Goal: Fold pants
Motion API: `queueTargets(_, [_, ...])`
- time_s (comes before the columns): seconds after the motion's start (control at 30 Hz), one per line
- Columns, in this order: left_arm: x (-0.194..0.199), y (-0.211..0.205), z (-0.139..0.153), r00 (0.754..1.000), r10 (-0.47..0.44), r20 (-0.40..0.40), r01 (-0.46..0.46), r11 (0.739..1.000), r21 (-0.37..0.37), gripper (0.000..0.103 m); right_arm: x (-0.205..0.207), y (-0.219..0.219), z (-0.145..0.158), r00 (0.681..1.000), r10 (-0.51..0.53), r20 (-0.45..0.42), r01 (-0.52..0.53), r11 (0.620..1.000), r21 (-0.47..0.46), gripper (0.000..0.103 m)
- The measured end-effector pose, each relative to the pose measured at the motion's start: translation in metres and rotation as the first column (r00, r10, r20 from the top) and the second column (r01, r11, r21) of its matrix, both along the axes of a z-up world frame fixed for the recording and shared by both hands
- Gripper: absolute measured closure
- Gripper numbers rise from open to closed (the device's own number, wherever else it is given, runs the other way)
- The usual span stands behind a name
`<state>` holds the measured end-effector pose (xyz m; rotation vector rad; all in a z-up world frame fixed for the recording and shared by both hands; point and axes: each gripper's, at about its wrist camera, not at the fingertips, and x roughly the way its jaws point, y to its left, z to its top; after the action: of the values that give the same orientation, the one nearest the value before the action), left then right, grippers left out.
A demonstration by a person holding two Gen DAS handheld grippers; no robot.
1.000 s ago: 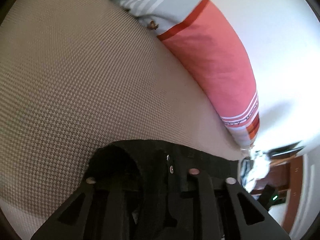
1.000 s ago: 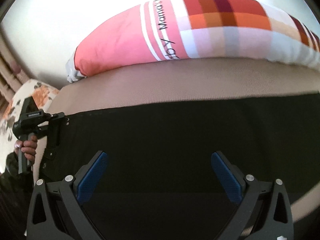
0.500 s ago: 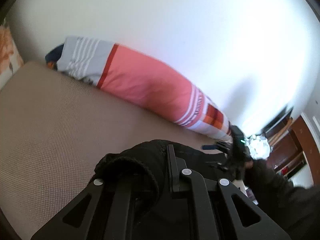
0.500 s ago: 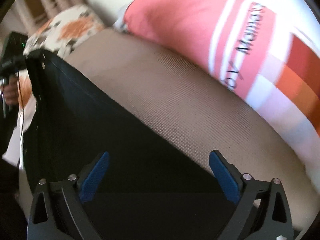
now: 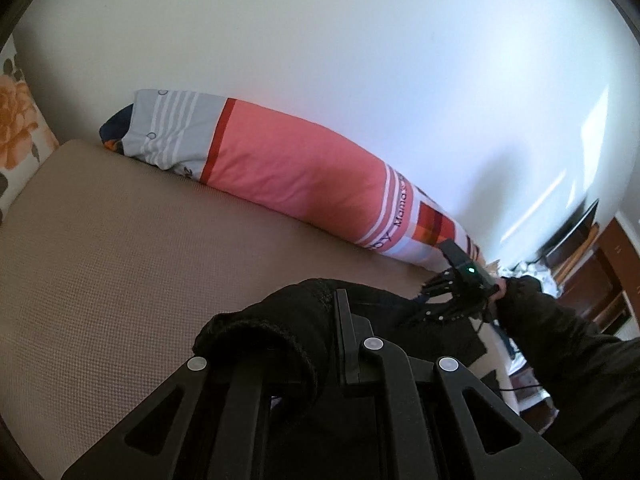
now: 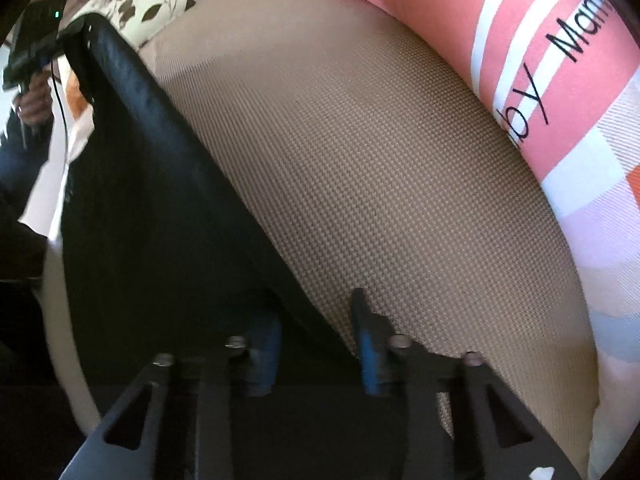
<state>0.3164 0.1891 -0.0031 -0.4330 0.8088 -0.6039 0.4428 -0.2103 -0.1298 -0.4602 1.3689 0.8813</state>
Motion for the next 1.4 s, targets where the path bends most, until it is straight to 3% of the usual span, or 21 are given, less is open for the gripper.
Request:
queueTargets(0.1, [0.001, -0.002, -0.001, 1.0, 0.014, -0.002, -0.014, 1.0, 0.021, 0.093, -0.016, 0.006, 0.007, 0.994, -0.015, 0.111, 0.02, 0.999, -0.042, 0.094])
queueTargets(0.2, [0.001, -0.004, 0.001, 1.0, 0.019, 0.003, -0.019, 0.999, 0.048, 0.093, -0.036, 0.011, 0.022, 0.958, -0.071, 0.278, 0.102, 0.99, -0.099, 0.095])
queueTargets(0.33, [-0.001, -0.006, 0.004, 1.0, 0.008, 0.013, -0.009, 0.995, 0.096, 0.093, -0.067, 0.013, 0.05, 0.859, -0.183, 0.477, 0.268, 0.956, -0.116, 0.095])
queueTargets(0.47, [-0.014, -0.003, 0.01, 1.0, -0.015, 0.015, 0.013, 0.993, 0.118, 0.093, -0.109, 0.012, 0.083, 0.784, -0.242, 0.572, 0.351, 0.932, -0.087, 0.096])
queueTargets(0.57, [-0.038, 0.001, 0.019, 0.998, -0.043, 0.035, 0.039, 0.993, 0.11, 0.093, -0.153, 0.014, 0.106, 0.76, -0.274, 0.59, 0.371, 0.928, -0.046, 0.096])
queueTargets(0.77, [-0.105, 0.011, 0.019, 0.991, -0.133, 0.033, 0.129, 0.985, 0.112, 0.09, -0.252, 0.013, 0.114, 0.771, -0.359, 0.526, 0.407, 0.913, 0.026, 0.096])
queueTargets(0.97, [-0.163, 0.022, -0.022, 0.978, -0.184, -0.096, 0.197, 0.969, 0.148, 0.087, -0.318, 0.011, 0.084, 0.829, -0.388, 0.403, 0.409, 0.912, 0.037, 0.096])
queueTargets(1.17, [-0.196, 0.027, -0.078, 0.953, -0.173, -0.25, 0.233, 0.944, 0.235, 0.082, -0.341, 0.02, 0.033, 0.867, -0.389, 0.31, 0.413, 0.911, -0.014, 0.096])
queueTargets(1.37, [-0.219, 0.032, -0.082, 0.955, -0.112, -0.273, 0.194, 0.936, 0.293, 0.065, -0.341, 0.029, 0.005, 0.88, -0.376, 0.291, 0.41, 0.91, -0.061, 0.095])
queueTargets(1.4, [-0.224, 0.033, -0.078, 0.956, -0.091, -0.279, 0.182, 0.931, 0.318, 0.053, -0.339, 0.031, 0.005, 0.879, -0.378, 0.292, 0.411, 0.909, -0.061, 0.095])
